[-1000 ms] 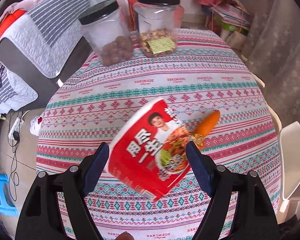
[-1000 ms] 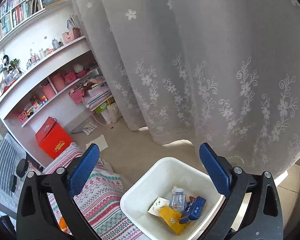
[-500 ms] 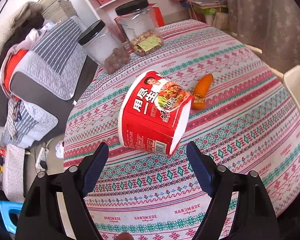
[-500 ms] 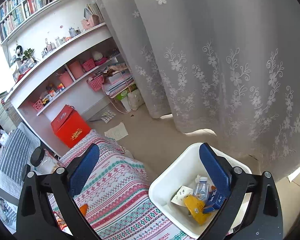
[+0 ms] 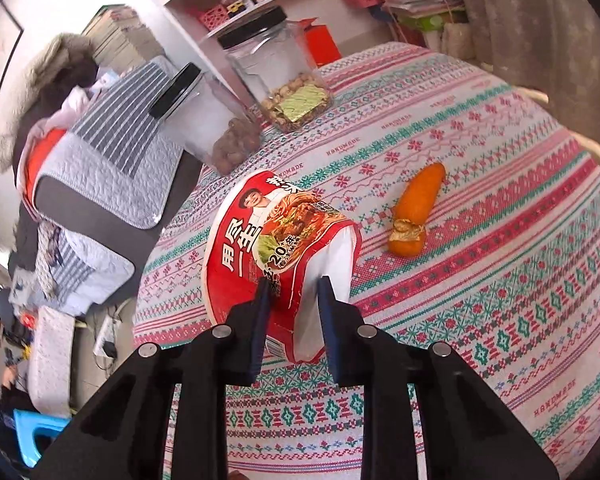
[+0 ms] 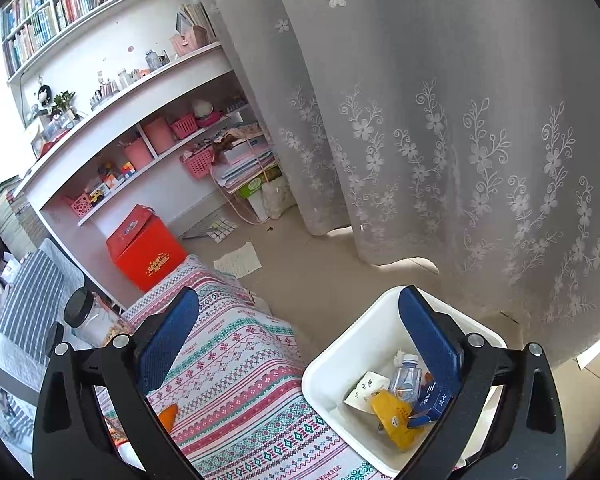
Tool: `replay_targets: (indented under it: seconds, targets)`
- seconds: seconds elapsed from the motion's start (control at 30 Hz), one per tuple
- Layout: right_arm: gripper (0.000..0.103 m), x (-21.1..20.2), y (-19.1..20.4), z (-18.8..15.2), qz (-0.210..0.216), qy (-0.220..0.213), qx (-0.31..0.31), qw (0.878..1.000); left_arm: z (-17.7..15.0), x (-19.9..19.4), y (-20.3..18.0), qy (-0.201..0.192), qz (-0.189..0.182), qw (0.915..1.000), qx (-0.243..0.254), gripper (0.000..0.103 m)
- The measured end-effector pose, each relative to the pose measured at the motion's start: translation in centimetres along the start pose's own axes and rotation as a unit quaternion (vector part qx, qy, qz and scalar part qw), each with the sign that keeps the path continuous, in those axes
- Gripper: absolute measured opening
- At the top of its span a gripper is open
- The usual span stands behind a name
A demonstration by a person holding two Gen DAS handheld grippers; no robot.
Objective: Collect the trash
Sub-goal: 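Lift the red noodle cup off the tablecloth with the left gripper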
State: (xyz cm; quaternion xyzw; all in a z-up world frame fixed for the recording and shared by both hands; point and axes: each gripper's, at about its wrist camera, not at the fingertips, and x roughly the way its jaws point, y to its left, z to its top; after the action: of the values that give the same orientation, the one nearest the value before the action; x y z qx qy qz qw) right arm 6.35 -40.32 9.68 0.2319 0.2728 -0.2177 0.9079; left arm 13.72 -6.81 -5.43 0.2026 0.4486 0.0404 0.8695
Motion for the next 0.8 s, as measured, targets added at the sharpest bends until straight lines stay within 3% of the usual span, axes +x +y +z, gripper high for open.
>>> replay_targets:
  seconds: [0.03, 0.1, 0.27, 0.37, 0.5, 0.57, 0.6, 0.63, 0.67, 0.7, 0.8]
  targets:
    - [0.096, 0.1, 0.1, 0.0, 0.000, 0.000, -0.002, 1.000, 0.2, 0.1, 1.2, 0.007, -0.020, 0.9994, -0.029, 0.012]
    - [0.096, 0.2, 0.2, -0.1, 0.002, 0.003, -0.003, 1.000, 0.7, 0.2, 4.1, 0.022, -0.061, 0.9932, -0.097, 0.012]
    - [0.096, 0.4, 1.1, -0.6, 0.010, 0.011, -0.016, 1.000, 0.6, -0.4, 10.6, 0.034, -0.123, 0.9649, -0.229, 0.007]
    - [0.096, 0.4, 1.4, -0.8, 0.013, 0.013, -0.023, 1.000, 0.0, 0.2, 13.5, 0.045, -0.122, 0.9544, -0.269, 0.002]
    - [0.096, 0.6, 1.9, -1.0, 0.017, 0.022, -0.029, 0.999, -1.0, 2.2, 15.0, 0.077, -0.112, 0.9493, -0.284, 0.002]
    - [0.096, 0.7, 2.1, -1.1, 0.018, 0.023, -0.032, 0.999, -1.6, 2.5, 15.3, 0.083, -0.127, 0.9420, -0.299, 0.005]
    - [0.096, 0.8, 2.3, -1.1, 0.019, 0.024, -0.034, 0.999, -1.9, 2.6, 15.5, 0.084, -0.138, 0.9367, -0.311, 0.017]
    - [0.096, 0.8, 2.4, -1.2, 0.020, 0.025, -0.035, 0.999, -2.1, 2.6, 15.6, 0.083, -0.145, 0.9328, -0.319, 0.055]
    - [0.096, 0.9, 2.5, -1.3, 0.021, 0.026, -0.036, 0.999, -2.3, 2.4, 15.6, 0.075, -0.147, 0.9306, -0.327, 0.077]
    - [0.096, 0.9, 2.6, -1.3, 0.020, 0.028, -0.036, 0.999, -2.3, 1.9, 15.7, 0.060, -0.141, 0.9299, -0.335, 0.094]
    - [0.096, 1.0, 2.9, -1.5, 0.022, 0.032, -0.044, 0.998, -1.8, 1.3, 15.0, 0.037, -0.153, 0.9343, -0.320, 0.095]
